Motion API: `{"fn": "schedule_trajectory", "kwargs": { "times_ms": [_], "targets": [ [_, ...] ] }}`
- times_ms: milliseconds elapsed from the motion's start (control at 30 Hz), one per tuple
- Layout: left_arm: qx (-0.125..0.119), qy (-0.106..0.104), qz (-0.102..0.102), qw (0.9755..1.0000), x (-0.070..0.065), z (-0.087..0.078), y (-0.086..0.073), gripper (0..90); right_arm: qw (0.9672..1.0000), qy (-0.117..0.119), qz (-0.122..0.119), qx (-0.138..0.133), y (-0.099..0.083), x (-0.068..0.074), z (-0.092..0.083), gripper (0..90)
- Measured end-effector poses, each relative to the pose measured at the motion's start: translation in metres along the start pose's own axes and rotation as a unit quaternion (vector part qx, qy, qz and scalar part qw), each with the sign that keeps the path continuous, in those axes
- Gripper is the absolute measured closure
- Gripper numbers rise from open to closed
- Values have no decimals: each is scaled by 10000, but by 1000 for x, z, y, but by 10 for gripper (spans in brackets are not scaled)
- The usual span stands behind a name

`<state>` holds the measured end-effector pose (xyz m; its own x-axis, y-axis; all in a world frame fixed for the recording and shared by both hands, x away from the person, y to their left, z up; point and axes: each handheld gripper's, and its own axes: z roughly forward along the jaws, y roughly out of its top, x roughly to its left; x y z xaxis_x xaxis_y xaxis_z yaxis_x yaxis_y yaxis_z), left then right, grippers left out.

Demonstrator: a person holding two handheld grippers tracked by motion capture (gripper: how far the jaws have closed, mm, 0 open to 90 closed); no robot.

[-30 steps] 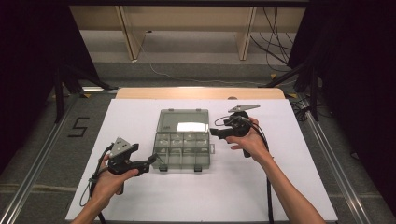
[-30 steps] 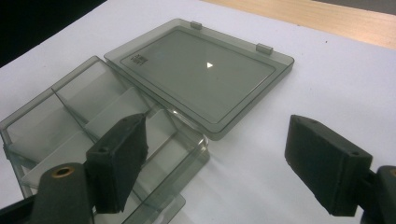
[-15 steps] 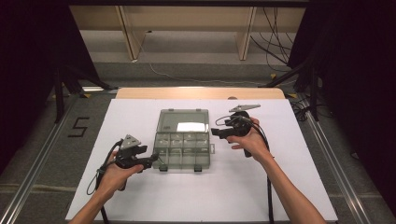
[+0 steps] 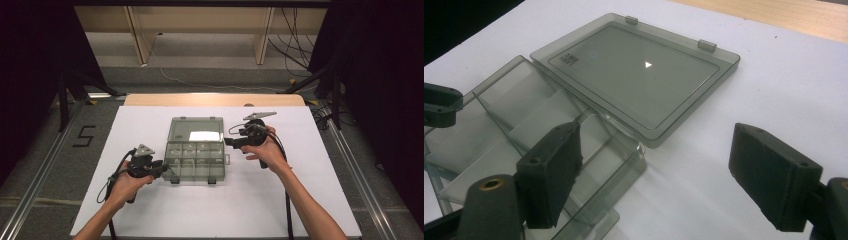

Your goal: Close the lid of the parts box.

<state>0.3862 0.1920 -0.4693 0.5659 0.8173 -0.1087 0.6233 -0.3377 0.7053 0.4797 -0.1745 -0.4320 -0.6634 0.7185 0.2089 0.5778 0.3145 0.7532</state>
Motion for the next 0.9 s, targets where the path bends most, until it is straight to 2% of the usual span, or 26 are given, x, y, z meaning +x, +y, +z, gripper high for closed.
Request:
{"fn": "schedule_trajectory", "kwargs": {
  "times_ms": [67, 200, 233, 267, 300, 400, 433, 567, 833, 867, 900],
  "targets": [
    [33, 5, -28, 10000, 0, 0, 0, 707, 10000, 1, -11, 22, 1, -1, 1, 223],
    [40, 15, -116, 9999, 0, 0, 0, 716, 9999, 84, 105, 32, 5, -1, 4, 224],
    [26, 27, -170, 9998, 0, 0, 0, 717, 9998, 90, 196, -33, 6, -2, 6, 225],
    [66, 20, -166, 9998, 0, -1, 1, 719, 9994, 174, 283, 65, 8, -2, 7, 223],
    [44, 26, -226, 9997, 0, 0, 1, 721, 9993, 152, 306, 129, 9, -2, 8, 221],
    [94, -5, -293, 9995, 0, -1, 1, 722, 9992, 174, 346, 140, 17, -4, 14, 223],
    [100, -3, -280, 9996, 0, -1, 1, 722, 9986, 169, 439, 241, 19, -4, 15, 220],
    [112, 15, -240, 9996, 0, -1, 2, 723, 9967, 120, 510, 617, 29, -5, 28, 198],
    [102, 2, -261, 9996, 0, -1, 1, 722, 9941, 69, 511, 955, 37, -9, 52, 203],
    [103, -1, -295, 9995, 0, -1, 1, 722, 9932, 59, 614, 990, 37, -9, 55, 208],
    [79, 13, -303, 9995, 0, 0, 1, 722, 9928, 65, 592, 1039, 37, -10, 57, 213]
  ]
}}
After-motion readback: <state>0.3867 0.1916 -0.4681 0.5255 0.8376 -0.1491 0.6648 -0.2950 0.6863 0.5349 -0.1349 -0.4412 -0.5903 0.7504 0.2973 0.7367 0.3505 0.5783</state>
